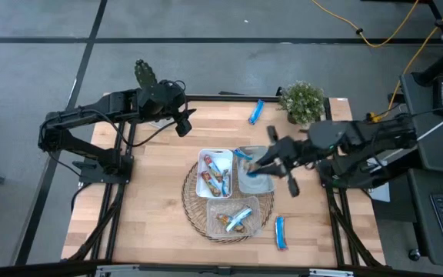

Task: Pick and place Granola Bars by type
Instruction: Put the orange granola bar into the transparent bin

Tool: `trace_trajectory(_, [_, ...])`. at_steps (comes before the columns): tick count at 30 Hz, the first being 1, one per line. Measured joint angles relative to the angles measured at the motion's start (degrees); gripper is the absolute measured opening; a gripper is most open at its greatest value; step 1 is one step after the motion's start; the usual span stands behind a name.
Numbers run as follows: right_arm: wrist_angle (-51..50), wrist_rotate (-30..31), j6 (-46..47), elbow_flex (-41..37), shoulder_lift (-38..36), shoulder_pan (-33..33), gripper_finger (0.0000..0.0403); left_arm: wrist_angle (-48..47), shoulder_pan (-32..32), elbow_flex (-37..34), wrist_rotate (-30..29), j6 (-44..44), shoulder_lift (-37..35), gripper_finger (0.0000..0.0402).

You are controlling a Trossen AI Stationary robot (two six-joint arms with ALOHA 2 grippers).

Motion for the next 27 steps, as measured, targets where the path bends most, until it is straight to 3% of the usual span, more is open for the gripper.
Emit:
trace_trajectory(7, [-12.79,-0.88,0.00,12.67,9.58,1.18,0.0042,0.02,0.00,0.00,0.02,0.00,0.01,0.0173])
trace_trajectory(14, [-18.96,-6.03,0.05,11.58,11.56,1.07,0.0040,0.00,0.02,0.00,0.02,0.00,0.01,0.0173])
trace_trajectory(20, [-24.08,-6.02,1.73,2.59,12.88,0.68,0.0041,-0.50,0.02,0.00,0.02,0.54,0.01,0.0173])
trace_trajectory(27, [-5.59,-12.31,3.13,-15.98,13.26,0.89,0.0045,-0.52,0.00,0.00,0.88,-0.16,0.01,0.0173])
